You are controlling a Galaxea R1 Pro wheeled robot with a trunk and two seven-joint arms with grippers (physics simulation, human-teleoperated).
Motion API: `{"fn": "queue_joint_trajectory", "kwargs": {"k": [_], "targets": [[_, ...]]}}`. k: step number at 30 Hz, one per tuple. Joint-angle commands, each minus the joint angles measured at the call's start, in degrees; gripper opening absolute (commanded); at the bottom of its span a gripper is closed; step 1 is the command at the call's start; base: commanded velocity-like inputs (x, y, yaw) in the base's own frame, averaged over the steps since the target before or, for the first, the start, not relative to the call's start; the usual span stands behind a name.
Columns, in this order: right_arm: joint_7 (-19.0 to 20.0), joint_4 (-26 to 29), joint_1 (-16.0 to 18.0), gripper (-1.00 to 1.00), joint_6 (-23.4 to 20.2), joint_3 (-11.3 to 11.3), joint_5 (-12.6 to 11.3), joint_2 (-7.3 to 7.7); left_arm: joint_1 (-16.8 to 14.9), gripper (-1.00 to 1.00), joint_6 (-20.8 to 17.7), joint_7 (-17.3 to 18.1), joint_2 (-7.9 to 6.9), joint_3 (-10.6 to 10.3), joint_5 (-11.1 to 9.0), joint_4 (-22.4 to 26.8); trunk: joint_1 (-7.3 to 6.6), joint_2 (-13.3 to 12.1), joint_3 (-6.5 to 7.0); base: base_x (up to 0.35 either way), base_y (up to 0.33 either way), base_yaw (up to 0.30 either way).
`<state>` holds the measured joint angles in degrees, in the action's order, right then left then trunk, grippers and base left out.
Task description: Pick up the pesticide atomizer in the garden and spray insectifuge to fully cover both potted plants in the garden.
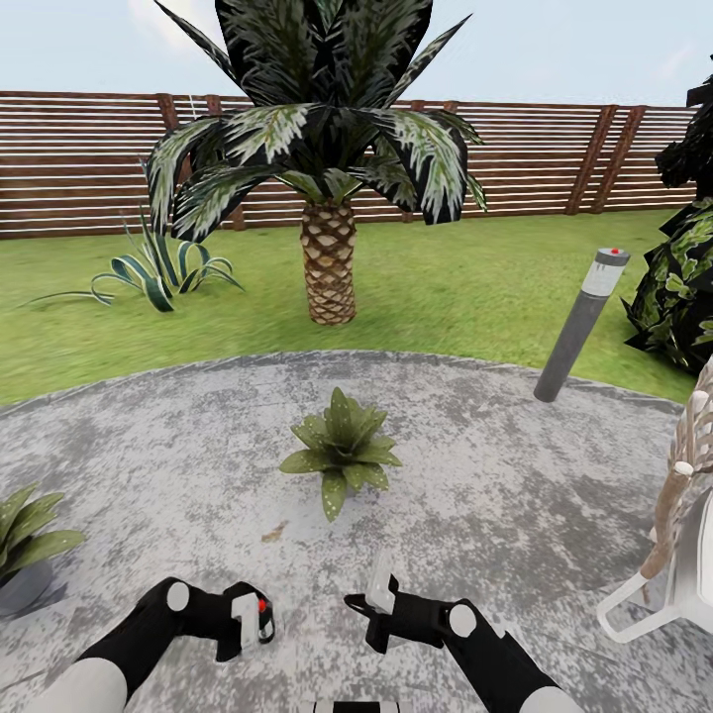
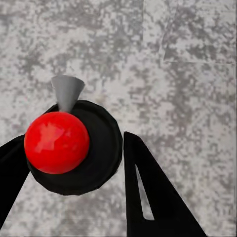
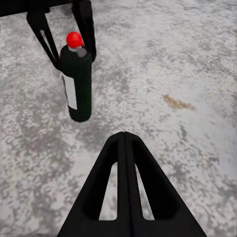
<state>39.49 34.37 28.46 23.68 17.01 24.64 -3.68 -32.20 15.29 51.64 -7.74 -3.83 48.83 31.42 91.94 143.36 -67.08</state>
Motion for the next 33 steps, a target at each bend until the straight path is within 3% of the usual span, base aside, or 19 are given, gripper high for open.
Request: {"fn": "queue_joint_trajectory", "kwargs": {"k": [1, 2, 8, 10, 12, 13, 15, 17, 19, 21, 23, 26, 28, 30, 32, 33], "targets": [[-0.1, 0.0, 0.0, -1.0, 0.3, -0.2, 1.3, -0.01, 0.1, -1.0, 0.4, 0.0, -1.3, 0.6, -0.1, -0.1, -0.01, 0.0, -0.05, 0.0, 0.0, 0.0], [-0.1, 0.0, 0.0, 1.0, 0.3, -0.3, 2.1, 0.02, 0.4, -1.0, 0.4, 0.0, -2.36, 1.9, -0.3, -0.1, -0.01, 0.0, -0.05, 0.0, 0.0, 0.0], [-1.8, -0.1, 0.0, 1.0, 0.4, -0.7, 2.9, 0.62, 4.6, -1.0, 0.7, -0.1, -4.63, 11.3, -0.6, -0.7, -0.01, 0.0, -0.05, 0.0, 0.0, 0.0], [-7.2, -0.9, -0.1, 1.0, 0.3, -0.6, 3.0, 1.53, 6.0, -1.0, 0.6, -0.9, -4.92, 14.2, -0.7, -1.0, -0.01, 0.0, -0.05, 0.0, 0.0, 0.0], [-17.4, -6.7, 0.0, 1.0, 0.4, -0.6, 2.9, 2.34, 6.7, -1.0, 0.6, -3.3, -4.87, 18.7, -1.2, -2.7, -0.01, 0.0, -0.05, 0.0, 0.0, 0.0], [-20.8, -9.4, 0.0, 1.0, 0.5, -0.6, 2.9, 2.44, 7.1, -1.0, 0.9, -6.0, -4.66, 22.3, -1.8, -5.2, -0.01, 0.0, -0.05, 0.0, 0.0, 0.0], [-31.2, -17.5, -0.1, 1.0, 0.6, -0.6, 2.7, 2.58, 7.4, -1.0, 1.2, -13.3, -4.37, 29.1, -3.3, -10.9, -0.01, 0.0, -0.05, 0.0, 0.0, 0.0], [-39.7, -22.8, -0.1, 1.0, 0.7, -0.7, 2.4, 2.66, 7.5, -1.0, 1.5, -20.1, -4.18, 32.5, -4.4, -14.5, -0.01, 0.0, -0.05, 0.0, 0.0, 0.0], [-47.9, -27.9, -0.1, 1.0, 1.1, -1.1, 1.6, 2.65, 7.5, -1.0, 2.9, -26.3, -4.03, 33.8, -5.9, -17.4, -0.01, 0.0, -0.05, 0.0, 0.0, 0.0], [-55.2, -31.0, -0.1, 1.0, 2.8, -2.7, -2.0, 2.61, 7.6, -1.0, 5.5, -31.8, -3.98, 34.3, -8.7, -19.9, -0.01, 0.0, -0.05, 0.0, 0.0, 0.0], [-59.9, -32.2, -0.3, 1.0, 7.3, -3.9, -9.5, 2.73, 7.6, -1.0, 7.6, -36.5, -4.0, 34.4, -12.7, -22.1, -0.01, 0.0, -0.05, 0.0, 0.0, 0.0], [-61.3, -32.5, -2.1, 1.0, 10.9, -4.3, -19.1, 3.12, 9.4, -1.0, 8.5, -38.5, -4.07, 34.5, -17.6, -22.6, -0.01, 0.0, -0.05, 0.0, 0.0, 0.0], [-61.5, -32.6, -2.7, 1.0, 11.5, -4.3, -22.4, 3.62, 10.2, -1.0, 8.6, -38.8, -4.23, 34.5, -21.7, -22.6, -0.01, 0.0, -0.05, 0.0, 0.0, 0.0], [-61.6, -32.6, -2.9, 1.0, 11.7, -4.3, -24.4, 4.01, 10.5, -1.0, 8.7, -38.9, -4.44, 34.5, -25.7, -22.8, -0.01, 0.0, -0.05, 0.0, 0.0, 0.0], [-61.6, -32.7, -3.1, 1.0, 11.7, -4.3, -25.4, 4.17, 10.7, -1.0, 8.8, -38.9, -4.32, 34.4, -27.8, -23.0, -0.01, 0.0, -0.05, 0.0, 0.0, 0.0], [-61.6, -32.7, -3.1, 1.0, 11.7, -4.3, -25.4, 4.15, 10.9, -1.0, 8.8, -38.9, -4.28, 34.4, -28.0, -23.0, -0.01, 0.0, -0.05, 0.0, 0.0, 0.0]]}}
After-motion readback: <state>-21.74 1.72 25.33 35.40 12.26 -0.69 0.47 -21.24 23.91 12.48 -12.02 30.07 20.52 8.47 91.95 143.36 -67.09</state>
